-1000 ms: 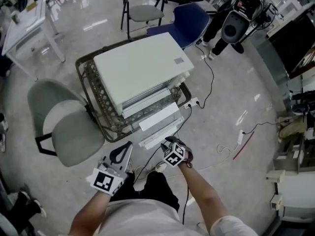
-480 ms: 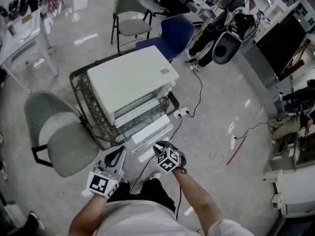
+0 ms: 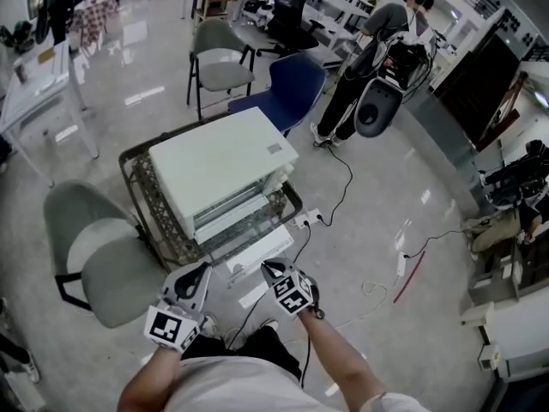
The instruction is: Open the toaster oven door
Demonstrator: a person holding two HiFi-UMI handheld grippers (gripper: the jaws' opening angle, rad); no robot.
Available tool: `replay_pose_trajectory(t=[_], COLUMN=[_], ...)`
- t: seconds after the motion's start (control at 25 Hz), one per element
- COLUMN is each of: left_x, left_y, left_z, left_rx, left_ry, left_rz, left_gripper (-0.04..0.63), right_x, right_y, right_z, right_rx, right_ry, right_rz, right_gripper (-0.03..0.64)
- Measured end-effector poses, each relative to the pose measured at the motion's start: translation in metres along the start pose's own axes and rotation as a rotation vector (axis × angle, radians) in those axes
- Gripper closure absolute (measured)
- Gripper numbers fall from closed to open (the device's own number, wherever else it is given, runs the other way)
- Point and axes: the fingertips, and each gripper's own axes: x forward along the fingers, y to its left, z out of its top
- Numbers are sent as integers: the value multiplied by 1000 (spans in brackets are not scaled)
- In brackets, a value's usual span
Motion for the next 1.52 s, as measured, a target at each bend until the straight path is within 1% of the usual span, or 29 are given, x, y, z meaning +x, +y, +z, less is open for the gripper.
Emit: replay_pose_trajectory(t=[0.12, 0.2, 0.4, 0.64, 0.8, 0.96, 1.08, 1.2, 1.36, 1.52], left_x=[-1, -1, -2, 0, 0, -2, -3, -5, -9, -11], left_y=[-1, 0, 3, 12, 18, 22, 24, 24, 28, 30], left_z=[3, 4, 16, 29, 43, 54, 58, 61, 67, 74], left_rx=[6, 6, 41, 52, 59, 80, 84, 81, 83, 81], left_ry=[-2, -3, -30, -50, -72, -101, -109, -110, -114, -124], left_rz=[2, 4, 0, 15, 22, 33, 39, 46, 54, 63], left_gripper=[574, 574, 574, 574, 574, 574, 574, 574, 574, 574], right_x=[-14, -24, -54, -87, -113, -133, -146, -159, -181, -207], right_y=[3, 2, -4, -13, -24, -38, -47, -53, -62, -66], right_z=[16, 28, 58, 88, 107, 113, 115, 117, 122, 124], right_rx=[21, 25, 38, 36, 73, 114, 149, 183, 243, 256], right_ry=[-53, -90, -191, -287, -356, -398, -426, -457, -527, -568], right_rz=[28, 23, -14, -70, -123, -182, -207, -220, -221, -226], right_gripper=[594, 594, 594, 594, 594, 594, 594, 594, 594, 594])
